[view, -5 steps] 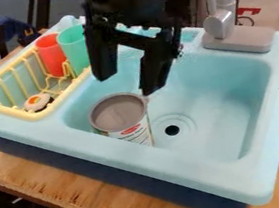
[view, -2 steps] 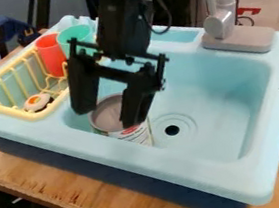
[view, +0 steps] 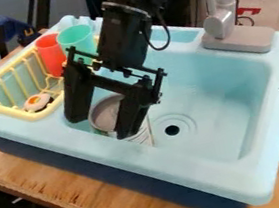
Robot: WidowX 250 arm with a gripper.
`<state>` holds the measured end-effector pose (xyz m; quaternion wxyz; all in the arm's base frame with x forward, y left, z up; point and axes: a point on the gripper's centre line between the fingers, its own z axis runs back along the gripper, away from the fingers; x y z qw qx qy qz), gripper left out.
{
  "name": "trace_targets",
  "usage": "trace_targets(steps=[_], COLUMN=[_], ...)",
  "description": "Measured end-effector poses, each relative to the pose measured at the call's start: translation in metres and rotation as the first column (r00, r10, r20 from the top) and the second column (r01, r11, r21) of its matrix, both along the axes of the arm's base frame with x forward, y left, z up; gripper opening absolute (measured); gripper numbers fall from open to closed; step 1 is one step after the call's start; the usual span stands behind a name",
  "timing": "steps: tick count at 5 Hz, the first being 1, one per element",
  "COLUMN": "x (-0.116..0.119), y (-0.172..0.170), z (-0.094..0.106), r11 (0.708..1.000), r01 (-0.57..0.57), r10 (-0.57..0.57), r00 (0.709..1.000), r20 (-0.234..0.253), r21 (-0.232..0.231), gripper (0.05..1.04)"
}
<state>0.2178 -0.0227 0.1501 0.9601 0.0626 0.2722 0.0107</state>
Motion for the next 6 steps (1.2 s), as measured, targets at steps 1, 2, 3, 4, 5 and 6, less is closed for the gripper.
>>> trace_targets(steps=[1, 2, 3, 4, 5, 6], x=[0.002, 0.010, 0.016, 0.020, 0.019, 0.018], y=[0.007, 0.012, 0.017, 0.020, 0.018, 0.017], z=[-0.003, -0.008, -0.011, -0.010, -0.009, -0.010], r11=[1.000, 0.999, 0.996, 0.990, 0.988, 0.987], r01=[-0.022, -0.021, -0.031, -0.033, -0.055, -0.072], r10=[0.022, 0.022, 0.038, 0.050, 0.072, 0.086], r00=[1.000, 0.999, 0.996, 0.991, 0.991, 0.992], r20=[-0.008, 0.048, 0.083, 0.123, 0.114, 0.094], r21=[0.009, -0.032, -0.086, -0.135, -0.147, -0.146], gripper=[1.001, 1.001, 1.001, 1.001, 1.001, 1.001])
